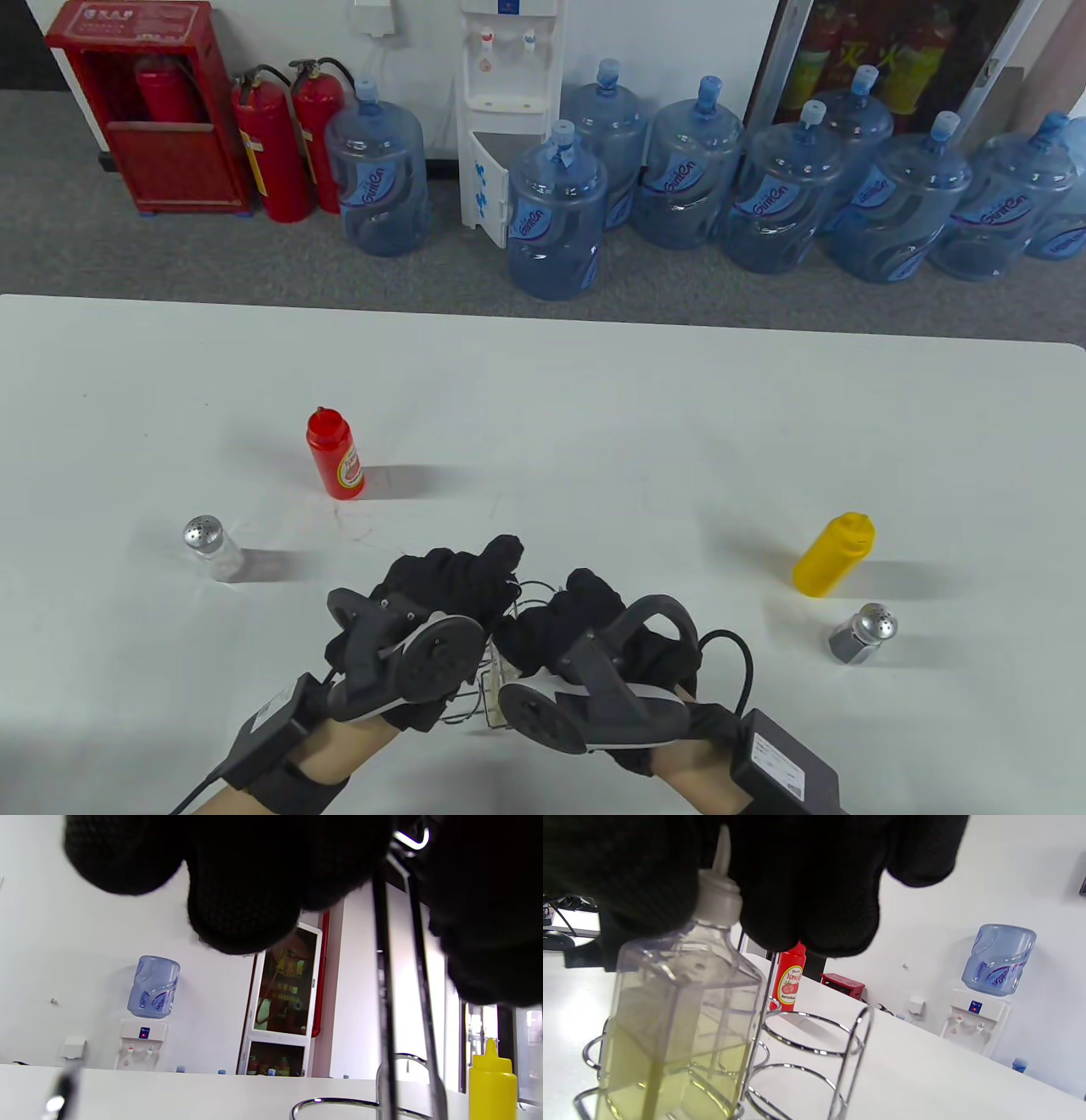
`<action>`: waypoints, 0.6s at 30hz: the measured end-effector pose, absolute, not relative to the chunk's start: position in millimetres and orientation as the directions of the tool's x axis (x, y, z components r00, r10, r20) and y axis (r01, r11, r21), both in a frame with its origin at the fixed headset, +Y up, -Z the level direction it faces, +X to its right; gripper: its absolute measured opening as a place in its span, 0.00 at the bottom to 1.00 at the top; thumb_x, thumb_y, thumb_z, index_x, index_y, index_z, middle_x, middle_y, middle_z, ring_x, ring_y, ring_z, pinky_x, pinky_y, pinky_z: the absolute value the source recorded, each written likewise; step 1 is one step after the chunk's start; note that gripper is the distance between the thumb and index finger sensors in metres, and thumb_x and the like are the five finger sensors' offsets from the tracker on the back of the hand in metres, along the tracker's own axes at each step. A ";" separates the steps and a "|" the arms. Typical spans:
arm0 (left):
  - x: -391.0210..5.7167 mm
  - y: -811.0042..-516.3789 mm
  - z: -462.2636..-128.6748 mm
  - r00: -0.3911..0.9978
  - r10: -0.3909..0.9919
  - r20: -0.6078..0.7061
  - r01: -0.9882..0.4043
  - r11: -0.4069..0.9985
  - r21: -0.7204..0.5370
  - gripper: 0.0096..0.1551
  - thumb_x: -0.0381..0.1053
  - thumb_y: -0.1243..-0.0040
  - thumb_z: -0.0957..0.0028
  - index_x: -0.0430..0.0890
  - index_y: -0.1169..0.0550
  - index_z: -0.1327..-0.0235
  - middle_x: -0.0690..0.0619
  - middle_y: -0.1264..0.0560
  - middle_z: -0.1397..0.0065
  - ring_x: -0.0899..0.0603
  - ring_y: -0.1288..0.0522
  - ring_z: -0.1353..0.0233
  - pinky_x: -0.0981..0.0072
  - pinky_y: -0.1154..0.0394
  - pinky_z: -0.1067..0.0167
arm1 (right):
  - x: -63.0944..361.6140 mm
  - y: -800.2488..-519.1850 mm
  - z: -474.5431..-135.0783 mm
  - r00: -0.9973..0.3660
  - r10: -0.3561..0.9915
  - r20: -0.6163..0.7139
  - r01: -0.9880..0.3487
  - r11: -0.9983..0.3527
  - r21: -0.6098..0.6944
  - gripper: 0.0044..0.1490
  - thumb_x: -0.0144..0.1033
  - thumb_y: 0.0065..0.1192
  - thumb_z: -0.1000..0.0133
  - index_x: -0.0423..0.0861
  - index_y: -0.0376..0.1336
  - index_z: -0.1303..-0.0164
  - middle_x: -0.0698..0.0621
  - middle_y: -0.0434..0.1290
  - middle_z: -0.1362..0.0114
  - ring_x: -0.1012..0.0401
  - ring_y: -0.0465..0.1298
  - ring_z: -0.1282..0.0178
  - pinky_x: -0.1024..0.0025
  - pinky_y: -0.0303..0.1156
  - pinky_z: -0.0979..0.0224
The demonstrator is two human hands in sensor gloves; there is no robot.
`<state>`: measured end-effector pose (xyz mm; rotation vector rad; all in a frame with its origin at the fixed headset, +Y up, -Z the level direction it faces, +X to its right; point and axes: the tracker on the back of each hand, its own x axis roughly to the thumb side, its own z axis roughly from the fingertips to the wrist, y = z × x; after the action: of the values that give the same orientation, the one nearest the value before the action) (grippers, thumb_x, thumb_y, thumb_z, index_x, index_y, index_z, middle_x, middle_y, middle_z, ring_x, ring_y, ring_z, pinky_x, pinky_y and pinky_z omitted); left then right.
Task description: Hold seasoning rack and insert seasoning bottles through ring holders
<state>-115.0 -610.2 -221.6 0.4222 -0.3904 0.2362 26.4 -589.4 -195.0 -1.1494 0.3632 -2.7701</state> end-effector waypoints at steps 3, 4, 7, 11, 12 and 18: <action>-114.2 -609.3 -219.4 0.900 0.117 0.420 -0.292 0.878 0.380 0.24 0.57 0.50 0.51 0.53 0.26 0.42 0.68 0.18 0.67 0.55 0.13 0.59 0.55 0.19 0.58 | 37.1 -576.5 -190.5 -0.708 -0.155 0.689 -0.039 -0.965 -0.258 0.40 0.61 0.69 0.61 0.57 0.69 0.37 0.58 0.78 0.36 0.61 0.82 0.39 0.51 0.66 0.24; -114.5 -608.7 -219.3 0.901 0.115 0.419 -0.290 0.877 0.382 0.24 0.57 0.50 0.51 0.53 0.26 0.42 0.68 0.18 0.67 0.55 0.13 0.59 0.55 0.20 0.58 | 40.9 -573.6 -189.2 -0.712 -0.155 0.685 -0.053 -0.961 -0.272 0.40 0.61 0.69 0.61 0.57 0.69 0.37 0.58 0.78 0.36 0.61 0.82 0.38 0.51 0.65 0.24; -118.5 -605.7 -220.3 0.902 0.123 0.414 -0.295 0.875 0.384 0.24 0.57 0.50 0.51 0.54 0.26 0.42 0.68 0.18 0.67 0.54 0.13 0.59 0.55 0.20 0.57 | 68.4 -560.2 -189.3 -0.764 -0.214 0.609 -0.029 -0.931 -0.363 0.43 0.63 0.68 0.61 0.58 0.67 0.35 0.58 0.76 0.33 0.60 0.80 0.35 0.50 0.63 0.22; -122.2 -602.8 -221.1 0.904 0.130 0.407 -0.301 0.870 0.391 0.24 0.58 0.50 0.51 0.54 0.26 0.42 0.68 0.18 0.67 0.54 0.13 0.58 0.55 0.20 0.57 | 111.8 -554.1 -204.3 -0.849 -0.305 0.432 0.117 -0.905 -0.409 0.47 0.64 0.68 0.62 0.57 0.63 0.31 0.57 0.73 0.29 0.59 0.78 0.31 0.48 0.61 0.20; -122.7 -602.2 -221.0 0.904 0.130 0.406 -0.301 0.869 0.392 0.24 0.58 0.50 0.51 0.54 0.26 0.42 0.68 0.18 0.67 0.54 0.13 0.58 0.55 0.20 0.57 | 129.1 -554.7 -210.7 -0.875 -0.316 0.368 0.155 -0.901 -0.405 0.48 0.63 0.68 0.62 0.57 0.63 0.30 0.57 0.72 0.29 0.58 0.77 0.30 0.48 0.60 0.20; -123.3 -601.3 -220.0 0.903 0.127 0.411 -0.302 0.866 0.397 0.24 0.58 0.50 0.51 0.54 0.26 0.42 0.68 0.18 0.66 0.54 0.13 0.58 0.55 0.20 0.57 | 215.0 -573.2 -241.8 -0.951 -0.300 0.080 0.259 -0.908 -0.329 0.47 0.63 0.70 0.62 0.56 0.65 0.31 0.56 0.73 0.29 0.57 0.77 0.31 0.47 0.60 0.21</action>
<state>-123.3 -601.3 -220.0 0.4730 -0.3850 0.2306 215.0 -573.2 -241.8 -0.1865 0.4593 -2.8106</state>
